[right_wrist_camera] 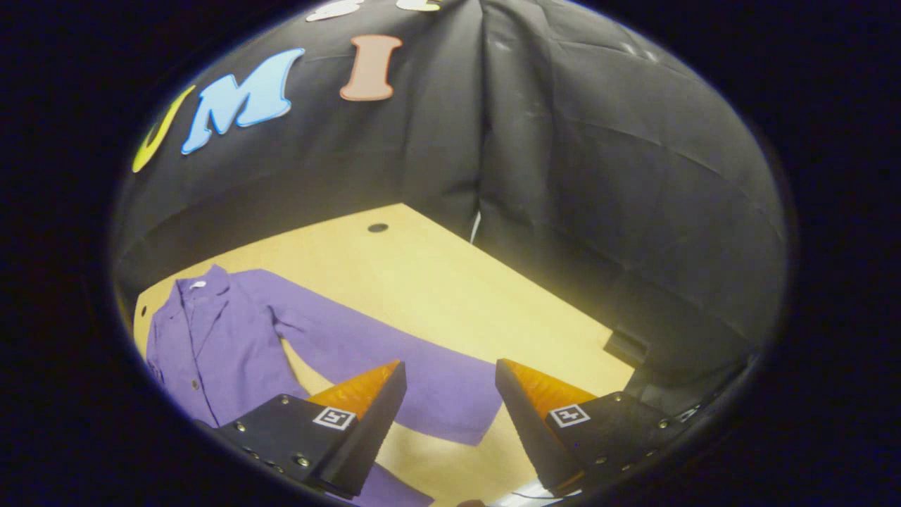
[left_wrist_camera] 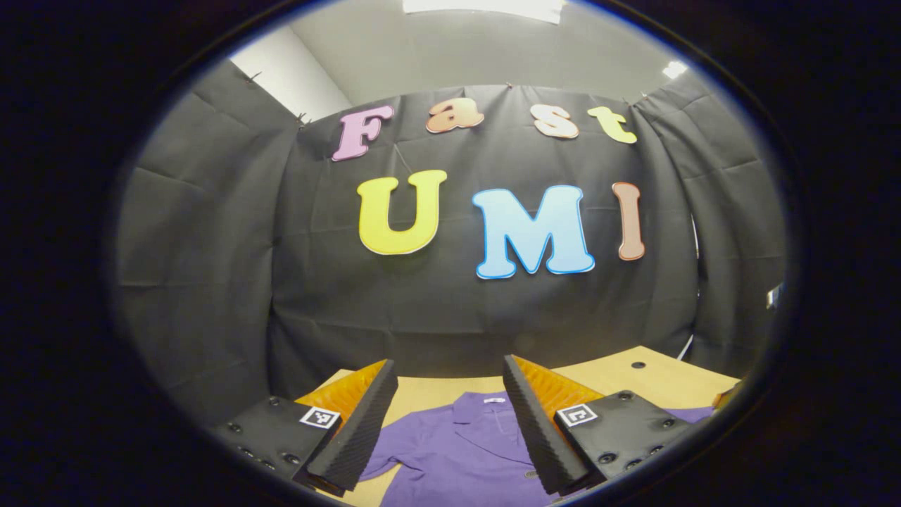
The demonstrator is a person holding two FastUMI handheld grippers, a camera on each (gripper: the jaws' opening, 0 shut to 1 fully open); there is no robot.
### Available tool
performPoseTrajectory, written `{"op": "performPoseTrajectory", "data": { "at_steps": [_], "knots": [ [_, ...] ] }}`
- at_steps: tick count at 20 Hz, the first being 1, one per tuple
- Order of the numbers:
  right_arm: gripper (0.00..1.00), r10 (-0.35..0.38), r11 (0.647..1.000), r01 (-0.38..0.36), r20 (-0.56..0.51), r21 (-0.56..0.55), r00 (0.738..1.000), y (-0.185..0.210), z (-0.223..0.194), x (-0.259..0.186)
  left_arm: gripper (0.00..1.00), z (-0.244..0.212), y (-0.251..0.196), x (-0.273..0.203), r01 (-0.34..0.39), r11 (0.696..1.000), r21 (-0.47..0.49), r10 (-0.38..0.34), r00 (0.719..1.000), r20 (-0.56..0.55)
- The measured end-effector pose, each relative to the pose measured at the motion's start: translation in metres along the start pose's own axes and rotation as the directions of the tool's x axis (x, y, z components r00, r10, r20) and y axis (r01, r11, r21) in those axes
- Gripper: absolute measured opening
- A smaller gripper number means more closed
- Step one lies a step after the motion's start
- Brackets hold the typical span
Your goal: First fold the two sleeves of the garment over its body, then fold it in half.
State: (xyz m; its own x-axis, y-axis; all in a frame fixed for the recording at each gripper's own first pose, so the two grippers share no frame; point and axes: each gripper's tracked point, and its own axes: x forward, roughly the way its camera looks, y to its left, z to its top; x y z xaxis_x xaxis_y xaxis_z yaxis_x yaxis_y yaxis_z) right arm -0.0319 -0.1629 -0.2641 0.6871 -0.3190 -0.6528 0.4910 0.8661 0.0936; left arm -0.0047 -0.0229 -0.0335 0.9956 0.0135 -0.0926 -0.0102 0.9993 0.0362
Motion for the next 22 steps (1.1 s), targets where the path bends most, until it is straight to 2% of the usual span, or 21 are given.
{"op": "performPoseTrajectory", "data": {
  "at_steps": [3,7,11,17,19,20,21,22],
  "knots": [
    [0.85,-0.038,0.998,0.043,-0.09,0.051,0.995,-0.016,-0.024,0.022,0.94,-0.003,0.002,-0.001,-0.015,1.0,0.006,0.015,1.0,-0.011],
    [0.85,-0.038,0.988,0.065,-0.19,0.137,0.981,-0.023,-0.044,0.045,0.94,-0.005,0.006,-0.003,-0.033,0.999,0.018,0.033,0.999,-0.022],
    [0.85,-0.07,0.986,0.104,-0.249,0.128,0.966,-0.022,-0.057,0.059,0.94,-0.005,0.01,-0.006,-0.042,0.999,0.025,0.042,0.999,-0.027],
    [0.89,-0.05,0.976,0.106,-0.279,0.188,0.959,-0.02,-0.075,0.061,0.94,-0.006,0.015,-0.011,-0.045,0.999,0.028,0.046,0.999,-0.023],
    [0.91,-0.042,0.981,0.093,-0.281,0.169,0.959,-0.02,-0.074,0.061,0.94,-0.008,0.016,-0.01,-0.045,0.999,0.02,0.046,0.999,-0.026],
    [0.88,-0.041,0.982,0.092,-0.284,0.167,0.958,-0.016,-0.073,0.06,0.94,-0.008,0.017,-0.01,-0.044,0.999,0.016,0.045,0.999,-0.026],
    [0.78,-0.042,0.982,0.092,-0.285,0.164,0.958,-0.015,-0.07,0.059,0.95,-0.008,0.017,-0.01,-0.043,0.999,0.012,0.044,0.999,-0.025],
    [0.75,-0.03,0.983,0.079,-0.284,0.164,0.958,-0.014,-0.071,0.062,0.95,-0.008,0.016,-0.011,-0.041,0.999,0.01,0.042,0.999,-0.024]
  ]
}}
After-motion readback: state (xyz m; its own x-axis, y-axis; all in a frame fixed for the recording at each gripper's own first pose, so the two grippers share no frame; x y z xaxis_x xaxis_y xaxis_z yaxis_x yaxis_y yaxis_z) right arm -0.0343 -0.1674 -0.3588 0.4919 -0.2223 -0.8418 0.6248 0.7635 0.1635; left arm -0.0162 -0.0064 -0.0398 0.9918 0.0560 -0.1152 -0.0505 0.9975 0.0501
